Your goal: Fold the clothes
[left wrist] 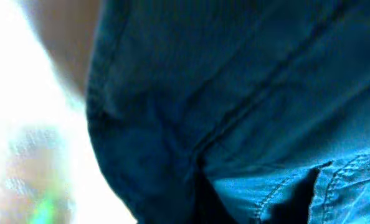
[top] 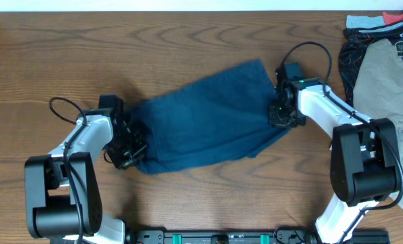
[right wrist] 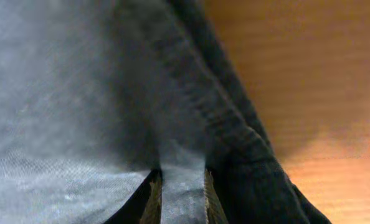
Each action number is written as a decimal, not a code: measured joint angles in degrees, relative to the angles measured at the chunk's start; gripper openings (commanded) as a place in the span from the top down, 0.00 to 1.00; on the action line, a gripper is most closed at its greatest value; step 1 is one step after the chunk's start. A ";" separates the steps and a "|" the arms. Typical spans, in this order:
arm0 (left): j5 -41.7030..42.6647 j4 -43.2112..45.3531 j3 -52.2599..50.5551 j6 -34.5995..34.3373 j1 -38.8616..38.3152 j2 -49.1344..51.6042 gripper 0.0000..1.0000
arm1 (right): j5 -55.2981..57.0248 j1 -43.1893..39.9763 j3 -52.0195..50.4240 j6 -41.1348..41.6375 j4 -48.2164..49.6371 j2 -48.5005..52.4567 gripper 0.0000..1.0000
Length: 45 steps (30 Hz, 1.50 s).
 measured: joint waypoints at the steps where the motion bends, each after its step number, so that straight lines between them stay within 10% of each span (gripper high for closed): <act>1: 0.52 -0.74 -0.20 0.28 0.00 0.11 0.88 | 0.00 -0.55 0.00 0.46 -0.66 0.00 0.75; 12: 3.91 -2.23 -0.55 5.07 1.11 0.17 0.83 | -4.20 -5.57 -1.53 1.84 -3.82 -1.73 0.58; 16: 3.87 -1.64 -0.07 7.10 4.13 -3.74 0.22 | -3.39 -6.34 -3.52 1.36 -4.92 -3.74 0.45; 21: 3.65 2.71 1.09 7.65 7.32 -8.39 0.09 | -1.84 -7.21 -4.48 0.37 -5.53 -10.64 0.24; 38: 10.10 7.85 1.92 8.20 2.19 0.15 0.15 | -3.34 -7.21 -4.48 -0.02 -5.57 -22.69 0.17; 45: 13.90 8.79 2.86 8.24 -2.25 4.07 0.81 | -3.74 -7.21 -4.48 -0.35 -5.57 -22.69 0.33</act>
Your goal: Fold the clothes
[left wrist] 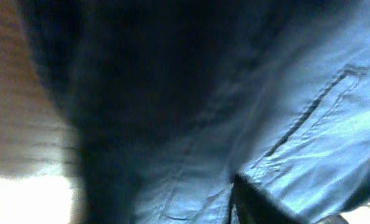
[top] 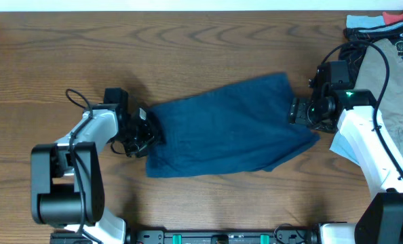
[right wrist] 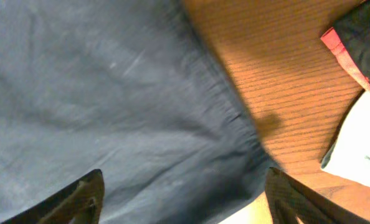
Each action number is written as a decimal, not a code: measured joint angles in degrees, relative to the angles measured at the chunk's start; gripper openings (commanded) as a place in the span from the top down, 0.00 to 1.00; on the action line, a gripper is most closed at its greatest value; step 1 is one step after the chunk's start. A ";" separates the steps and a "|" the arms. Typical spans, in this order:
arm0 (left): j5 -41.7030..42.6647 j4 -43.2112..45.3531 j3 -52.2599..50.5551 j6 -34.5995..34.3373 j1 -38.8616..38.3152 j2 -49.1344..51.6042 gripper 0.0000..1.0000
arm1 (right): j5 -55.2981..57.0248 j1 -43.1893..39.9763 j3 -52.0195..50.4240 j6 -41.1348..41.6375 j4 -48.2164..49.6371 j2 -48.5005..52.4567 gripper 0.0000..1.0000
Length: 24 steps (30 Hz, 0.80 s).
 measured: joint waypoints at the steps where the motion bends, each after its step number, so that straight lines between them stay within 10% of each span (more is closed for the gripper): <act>1: 0.11 0.09 -0.11 0.00 -0.15 0.42 0.89 | -0.20 0.00 0.00 -0.11 0.02 0.00 0.40; 6: 0.17 -1.42 -0.20 0.22 0.35 0.11 0.94 | -2.71 0.42 0.00 -1.31 0.96 0.00 0.99; 24: -5.14 -26.14 18.32 0.20 1.31 -15.82 0.94 | -19.30 24.09 -8.33 -0.57 25.35 9.40 0.99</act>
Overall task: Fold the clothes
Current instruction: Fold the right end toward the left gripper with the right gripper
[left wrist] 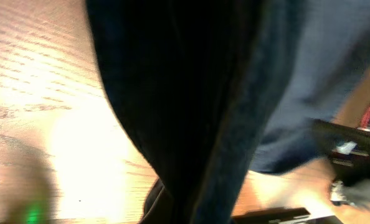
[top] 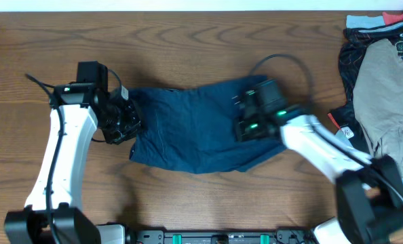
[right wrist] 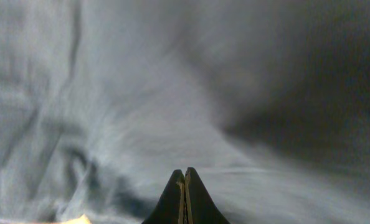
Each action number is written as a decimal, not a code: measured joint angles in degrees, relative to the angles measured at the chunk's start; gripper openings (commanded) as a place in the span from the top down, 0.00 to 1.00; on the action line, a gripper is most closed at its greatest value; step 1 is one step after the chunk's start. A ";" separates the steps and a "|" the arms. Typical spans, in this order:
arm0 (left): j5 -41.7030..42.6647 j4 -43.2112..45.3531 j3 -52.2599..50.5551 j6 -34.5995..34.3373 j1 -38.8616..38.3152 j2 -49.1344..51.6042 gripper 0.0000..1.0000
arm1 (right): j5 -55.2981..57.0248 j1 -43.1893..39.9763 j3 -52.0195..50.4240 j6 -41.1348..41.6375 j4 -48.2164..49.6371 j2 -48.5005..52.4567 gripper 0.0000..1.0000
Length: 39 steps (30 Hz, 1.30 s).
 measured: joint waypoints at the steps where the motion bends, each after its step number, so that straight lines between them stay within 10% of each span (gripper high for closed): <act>1: 0.79 0.02 0.13 0.02 0.00 -0.52 0.94 | -0.98 2.19 -0.11 0.52 2.08 1.77 0.99; 16: 17.59 7.54 0.13 -2.23 -0.09 -1.84 0.94 | -5.29 21.64 0.22 5.86 20.24 13.07 0.99; 39: 11.74 4.70 0.15 -1.31 -0.04 -1.84 0.93 | 16.85 -5.49 10.86 -1.03 -17.90 3.10 0.85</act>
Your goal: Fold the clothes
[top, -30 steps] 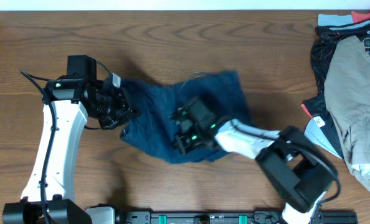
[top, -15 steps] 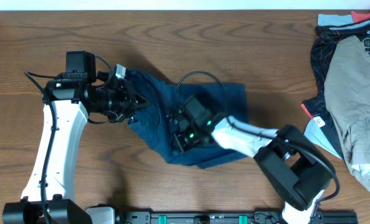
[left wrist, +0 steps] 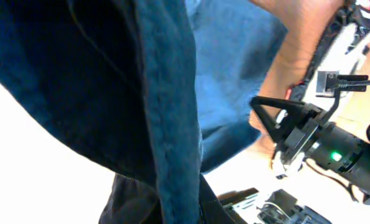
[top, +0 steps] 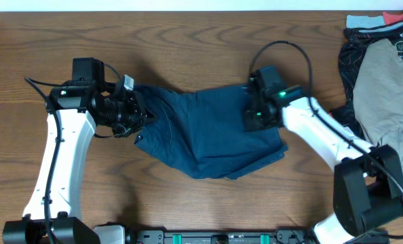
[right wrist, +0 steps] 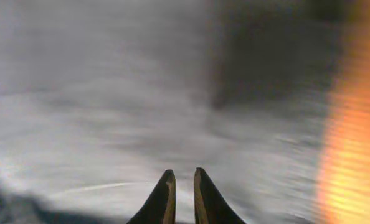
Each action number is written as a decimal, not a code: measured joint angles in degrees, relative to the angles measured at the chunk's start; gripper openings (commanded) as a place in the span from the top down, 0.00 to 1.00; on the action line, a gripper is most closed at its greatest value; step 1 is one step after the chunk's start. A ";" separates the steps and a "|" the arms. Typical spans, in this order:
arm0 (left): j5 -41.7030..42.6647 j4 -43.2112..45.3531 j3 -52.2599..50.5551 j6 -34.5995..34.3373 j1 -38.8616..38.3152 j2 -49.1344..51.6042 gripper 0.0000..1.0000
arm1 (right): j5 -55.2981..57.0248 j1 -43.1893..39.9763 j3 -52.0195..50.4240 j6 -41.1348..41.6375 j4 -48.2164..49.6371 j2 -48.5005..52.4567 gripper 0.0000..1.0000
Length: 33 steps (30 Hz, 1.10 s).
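A dark blue garment point(top: 208, 135) lies crumpled in the middle of the wooden table point(top: 188, 41). My left gripper point(top: 139, 116) holds its left edge raised off the wood. In the left wrist view the blue hem point(left wrist: 166, 124) runs down between the jaws of that gripper point(left wrist: 179, 202), which is shut on it. My right gripper point(top: 252, 120) rests low on the garment's right part. Seen from the right wrist, its fingertips point(right wrist: 184, 183) stand a narrow gap apart over blurred grey-blue cloth point(right wrist: 141, 93), with nothing clearly pinched.
A pile of other clothes sits at the far right: a grey garment point(top: 385, 81) over a black patterned one point(top: 351, 61). The arms' base rail point(top: 228, 237) runs along the front edge. Bare wood point(right wrist: 359, 124) shows just right of the right gripper.
My left gripper has moved right with the garment's left edge, and the cloth is more bunched. The right gripper's fingertips, pressed together before, now stand slightly apart, a little farther right on the cloth.
Both grippers first held opposite ends of the garment, which lay slanted. Then the right gripper stood wide open beside the right end. Later it was shut, on the cloth's right middle, while the left held its end raised. Now the garment is drawn in and crumpled.
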 measured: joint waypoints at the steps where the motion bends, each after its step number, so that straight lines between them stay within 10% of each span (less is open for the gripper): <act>1: -0.44 -0.04 0.00 0.02 0.00 0.00 0.94 | 1.79 -0.98 -0.57 -0.07 -0.09 0.15 0.85; 16: -0.52 0.42 0.00 -0.17 0.00 0.00 0.94 | 6.97 -4.85 -13.90 -0.15 12.09 -1.25 0.88; 33: 7.69 15.21 0.00 -10.64 -9.35 0.00 0.94 | 1.14 9.49 -16.17 5.60 17.59 -1.95 0.91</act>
